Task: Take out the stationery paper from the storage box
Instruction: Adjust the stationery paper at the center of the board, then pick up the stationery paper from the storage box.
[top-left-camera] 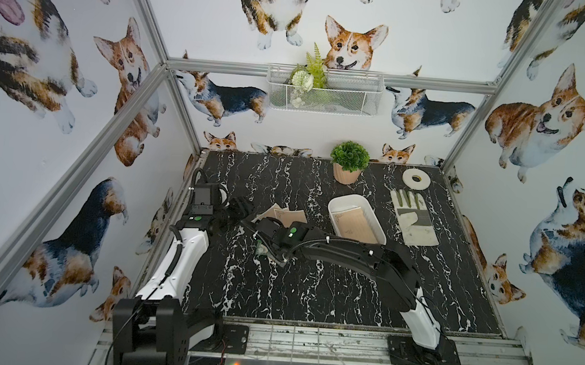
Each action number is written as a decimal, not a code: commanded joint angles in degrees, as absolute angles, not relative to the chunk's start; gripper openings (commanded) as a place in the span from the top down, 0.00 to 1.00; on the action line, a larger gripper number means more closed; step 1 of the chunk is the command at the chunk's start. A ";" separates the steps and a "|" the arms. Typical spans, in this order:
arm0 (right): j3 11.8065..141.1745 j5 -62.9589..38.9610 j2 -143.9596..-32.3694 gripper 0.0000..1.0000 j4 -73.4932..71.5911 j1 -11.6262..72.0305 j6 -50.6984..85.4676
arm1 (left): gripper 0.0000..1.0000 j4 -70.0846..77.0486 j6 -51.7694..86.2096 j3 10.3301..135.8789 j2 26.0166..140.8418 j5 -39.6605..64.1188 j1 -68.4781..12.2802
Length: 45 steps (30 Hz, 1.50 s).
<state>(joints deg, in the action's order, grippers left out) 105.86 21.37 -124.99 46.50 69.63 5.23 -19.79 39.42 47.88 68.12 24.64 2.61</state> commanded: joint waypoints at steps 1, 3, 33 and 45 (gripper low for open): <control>102.95 18.09 -123.19 0.53 45.73 69.79 8.20 | 0.27 -20.48 39.20 48.25 67.42 23.47 2.72; 100.37 17.62 -120.70 0.42 43.20 69.79 8.70 | 0.28 -20.65 39.33 48.25 67.20 23.33 2.72; 71.95 8.56 -96.78 0.26 33.61 31.29 10.87 | 0.28 -17.49 42.01 48.08 67.04 25.82 2.72; 73.42 12.07 -106.15 0.25 30.76 30.59 10.27 | 0.28 -17.61 41.93 48.25 67.39 26.18 2.72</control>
